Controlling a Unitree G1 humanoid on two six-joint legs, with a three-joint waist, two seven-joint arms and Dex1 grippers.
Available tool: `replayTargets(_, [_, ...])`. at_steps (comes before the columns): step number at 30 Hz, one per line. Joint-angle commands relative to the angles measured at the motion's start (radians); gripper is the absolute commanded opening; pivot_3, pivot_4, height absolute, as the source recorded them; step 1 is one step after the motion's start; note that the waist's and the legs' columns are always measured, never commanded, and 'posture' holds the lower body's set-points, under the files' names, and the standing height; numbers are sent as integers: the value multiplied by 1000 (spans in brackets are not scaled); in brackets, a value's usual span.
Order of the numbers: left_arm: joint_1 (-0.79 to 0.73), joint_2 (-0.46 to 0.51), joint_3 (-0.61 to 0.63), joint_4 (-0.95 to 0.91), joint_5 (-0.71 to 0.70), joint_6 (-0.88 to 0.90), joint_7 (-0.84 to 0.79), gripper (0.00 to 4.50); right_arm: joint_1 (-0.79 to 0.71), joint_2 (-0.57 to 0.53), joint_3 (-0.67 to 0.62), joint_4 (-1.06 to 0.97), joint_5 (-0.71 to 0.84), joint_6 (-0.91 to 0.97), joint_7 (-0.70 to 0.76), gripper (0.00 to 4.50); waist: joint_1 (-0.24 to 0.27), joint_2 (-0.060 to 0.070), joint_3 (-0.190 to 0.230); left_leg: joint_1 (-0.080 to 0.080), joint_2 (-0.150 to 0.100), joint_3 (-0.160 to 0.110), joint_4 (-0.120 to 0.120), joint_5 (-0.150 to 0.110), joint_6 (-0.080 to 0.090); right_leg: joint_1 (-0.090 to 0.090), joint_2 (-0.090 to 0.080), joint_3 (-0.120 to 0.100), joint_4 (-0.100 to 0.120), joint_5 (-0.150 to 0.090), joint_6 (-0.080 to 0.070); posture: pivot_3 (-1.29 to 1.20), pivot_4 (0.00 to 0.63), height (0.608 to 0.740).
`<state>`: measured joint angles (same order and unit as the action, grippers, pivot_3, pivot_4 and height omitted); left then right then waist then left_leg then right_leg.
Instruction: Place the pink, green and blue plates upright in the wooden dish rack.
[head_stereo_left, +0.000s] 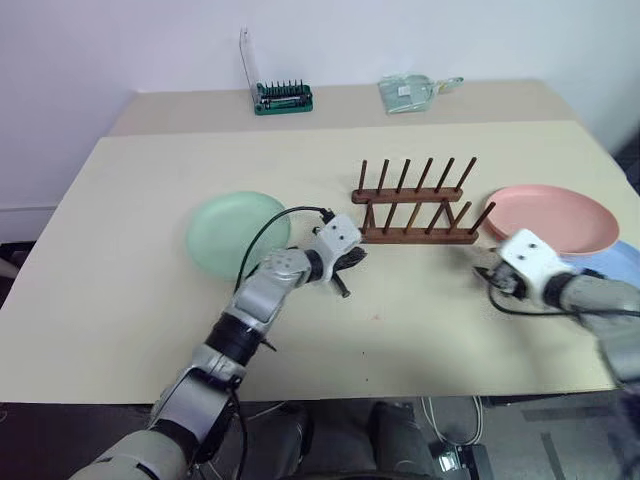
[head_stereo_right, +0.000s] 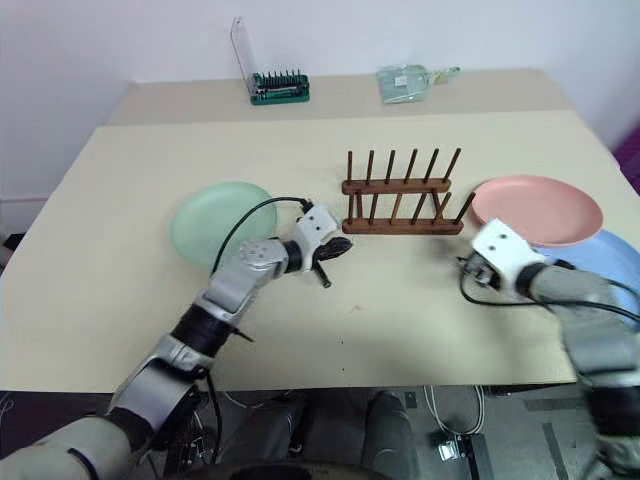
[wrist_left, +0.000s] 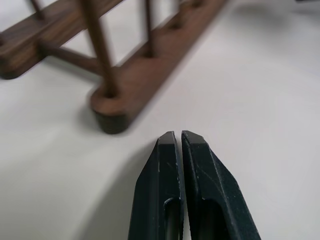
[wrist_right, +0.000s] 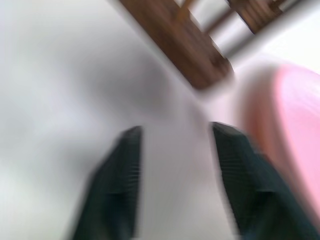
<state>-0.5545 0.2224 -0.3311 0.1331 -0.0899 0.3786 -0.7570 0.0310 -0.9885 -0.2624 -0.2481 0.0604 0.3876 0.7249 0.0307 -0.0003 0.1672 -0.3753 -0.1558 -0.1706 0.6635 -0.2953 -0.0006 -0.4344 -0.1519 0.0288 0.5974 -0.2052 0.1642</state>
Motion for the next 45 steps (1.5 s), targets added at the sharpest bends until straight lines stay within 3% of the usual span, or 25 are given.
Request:
replayTargets(1, [8,33,20,-144,-72,-8,-93,166,26,-55,-102,-103,-36,-17,12,4363,0,0,0,1,0,0,0,0,0,1,0,0,0,1,-1,0,150,740])
replayTargets(5, [12,47,19,-165,-92,1,-120,166,7,-66,-41,-7,-142,-102,-54,4363,9,-1,0,4,1,1,2,0,0,7,0,0,-1,1,-1,0,150,740])
replayTargets(13, [-9,9,22,-177,-108,14,-97,166,-217,-20,222,392,-341,-364,-182,4363,6,-1,0,3,1,1,2,0,0,4,0,0,-1,1,-1,0,150,740])
replayTargets(16, [4,10,18,-205,-112,24,-93,166,-292,-7,290,537,-408,-450,-233,3496,2,-1,0,3,1,2,1,0,0,4,0,0,-1,1,-1,0,150,740])
replayTargets(23, [34,22,22,-253,-121,57,-78,166,-304,-8,309,555,-440,-508,-262,43,6,-1,0,3,1,1,2,0,0,4,0,0,-1,1,-1,0,150,740])
replayTargets(32, [35,28,17,-267,-125,60,-69,166,-261,-34,223,368,-468,-448,-296,43,7,0,0,3,1,1,2,0,0,4,0,0,-1,1,-1,0,150,740])
replayTargets(34, [31,35,27,-259,-126,59,-67,166,-267,-26,114,276,-397,-368,-276,43,8,0,0,3,1,1,2,0,0,4,0,0,-1,1,-1,0,150,740])
replayTargets(39, [29,50,38,-243,-130,46,-72,166,-391,110,-165,49,92,48,-126,43,7,1,0,2,2,1,1,0,0,4,1,0,-1,1,-1,0,150,740])
replayTargets(43, [15,50,46,-217,-129,32,-70,166,-601,200,-392,-13,664,475,-104,43,8,0,0,2,2,1,2,0,0,5,1,0,-2,2,-3,0,150,740])
replayTargets(45, [10,47,50,-210,-131,31,-69,166,-650,220,-452,-17,864,599,-123,43,9,0,0,2,2,0,1,0,1,4,1,0,-3,2,-3,0,150,740])
